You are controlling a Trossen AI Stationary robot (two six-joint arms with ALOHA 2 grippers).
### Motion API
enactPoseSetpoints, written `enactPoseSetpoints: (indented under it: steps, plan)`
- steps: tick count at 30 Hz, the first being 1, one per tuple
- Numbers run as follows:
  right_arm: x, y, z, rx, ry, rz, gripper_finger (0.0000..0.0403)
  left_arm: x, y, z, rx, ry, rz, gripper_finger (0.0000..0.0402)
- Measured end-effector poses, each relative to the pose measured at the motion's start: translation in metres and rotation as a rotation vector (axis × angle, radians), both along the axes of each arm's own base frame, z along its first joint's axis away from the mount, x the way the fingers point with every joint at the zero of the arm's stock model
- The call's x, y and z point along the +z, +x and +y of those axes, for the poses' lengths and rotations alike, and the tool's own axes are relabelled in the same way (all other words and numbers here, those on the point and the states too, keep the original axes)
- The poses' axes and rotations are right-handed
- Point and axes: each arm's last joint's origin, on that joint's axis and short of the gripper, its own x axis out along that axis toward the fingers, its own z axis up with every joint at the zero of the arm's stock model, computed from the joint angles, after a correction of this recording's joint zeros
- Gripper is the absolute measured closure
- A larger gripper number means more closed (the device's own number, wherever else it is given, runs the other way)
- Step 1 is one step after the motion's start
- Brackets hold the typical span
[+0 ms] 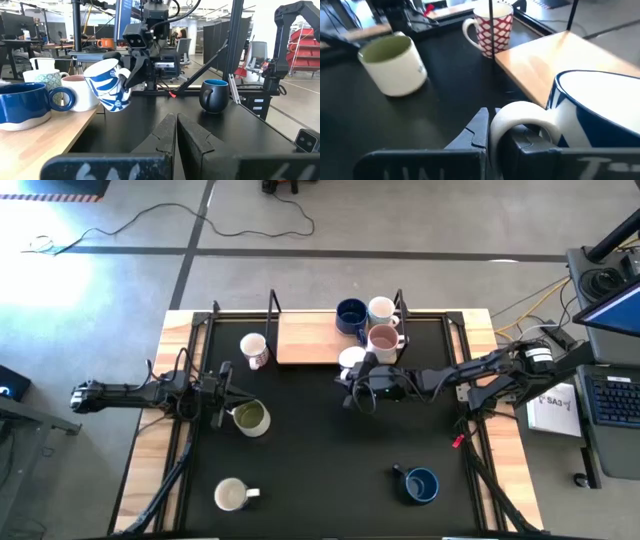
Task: Place coffee mugs
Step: Put the right blue mug on the shelf aligned with the other dark blue mug
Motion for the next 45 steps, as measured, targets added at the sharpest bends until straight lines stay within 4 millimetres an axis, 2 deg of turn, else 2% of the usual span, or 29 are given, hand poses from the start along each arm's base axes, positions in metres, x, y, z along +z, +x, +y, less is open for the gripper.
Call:
enactPoseSetpoints:
  steps: [5,11,21,27,34,39,45]
  plan:
    - [0.0,0.004,-0.002,0.035,-0.097,-0.001,0.0393,0.0,0.0,0.0,0.0,0.0,0.0,0.0402]
    - [-0.006,0.018,-0.006,0.044,-0.181,-0.085,0.0393,0.0,0.0,0.0,0.0,0.0,0.0,0.0402]
    - [-0.044,0.041,-0.029,-0.016,-0.236,-0.144,0.0393,0.0,0.0,0.0,0.0,0.0,0.0,0.0402]
    - [-0.053,0.046,-0.037,-0.036,-0.245,-0.208,0.0393,0.0,0.0,0.0,0.0,0.0,0.0,0.0402]
    - [-0.071,0.051,-0.046,-0.061,-0.251,-0.191,0.0392,0.0,0.0,0.0,0.0,0.0,0.0,0.0402]
    - [-0.073,0.057,-0.05,-0.069,-0.263,-0.193,0.0392,0.0,0.0,0.0,0.0,0.0,0.0,0.0402]
    - [-0.064,0.063,-0.053,-0.061,-0.301,-0.209,0.0391,0.0,0.0,0.0,0.0,0.0,0.0,0.0402]
